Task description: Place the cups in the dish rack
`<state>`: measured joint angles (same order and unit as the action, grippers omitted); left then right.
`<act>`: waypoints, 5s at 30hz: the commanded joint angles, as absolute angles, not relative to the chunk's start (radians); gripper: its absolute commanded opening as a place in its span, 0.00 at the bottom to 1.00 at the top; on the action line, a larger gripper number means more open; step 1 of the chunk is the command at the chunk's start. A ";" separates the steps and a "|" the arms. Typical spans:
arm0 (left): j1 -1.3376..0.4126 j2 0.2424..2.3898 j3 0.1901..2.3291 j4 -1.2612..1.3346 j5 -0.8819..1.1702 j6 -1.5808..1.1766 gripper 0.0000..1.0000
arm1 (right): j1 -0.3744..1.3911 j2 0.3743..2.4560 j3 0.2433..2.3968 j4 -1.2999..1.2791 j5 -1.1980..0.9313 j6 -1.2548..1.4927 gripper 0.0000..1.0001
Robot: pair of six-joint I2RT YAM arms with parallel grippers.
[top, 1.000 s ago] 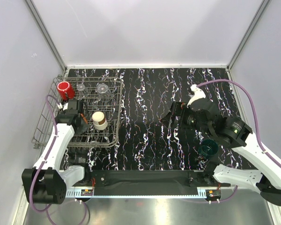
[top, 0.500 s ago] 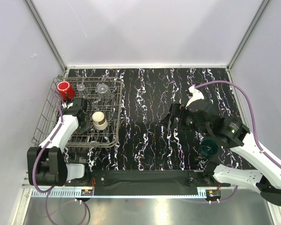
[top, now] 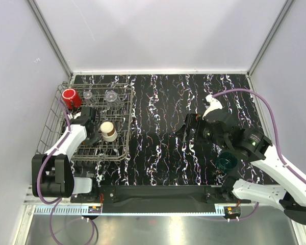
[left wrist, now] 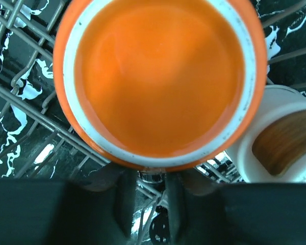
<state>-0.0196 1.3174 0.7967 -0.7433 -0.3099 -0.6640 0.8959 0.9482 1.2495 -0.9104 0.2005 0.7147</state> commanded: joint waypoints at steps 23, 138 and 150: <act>-0.002 1.195 0.793 -0.739 -0.302 -0.712 0.99 | 0.894 0.965 1.290 -0.882 0.198 0.729 1.00; -0.992 0.449 0.600 -0.430 -0.031 -1.074 0.99 | 0.218 0.945 0.813 -0.818 0.017 0.884 0.00; -0.992 0.545 0.468 -0.005 0.100 -1.127 0.99 | 0.219 0.693 0.790 -0.434 -0.679 0.943 0.00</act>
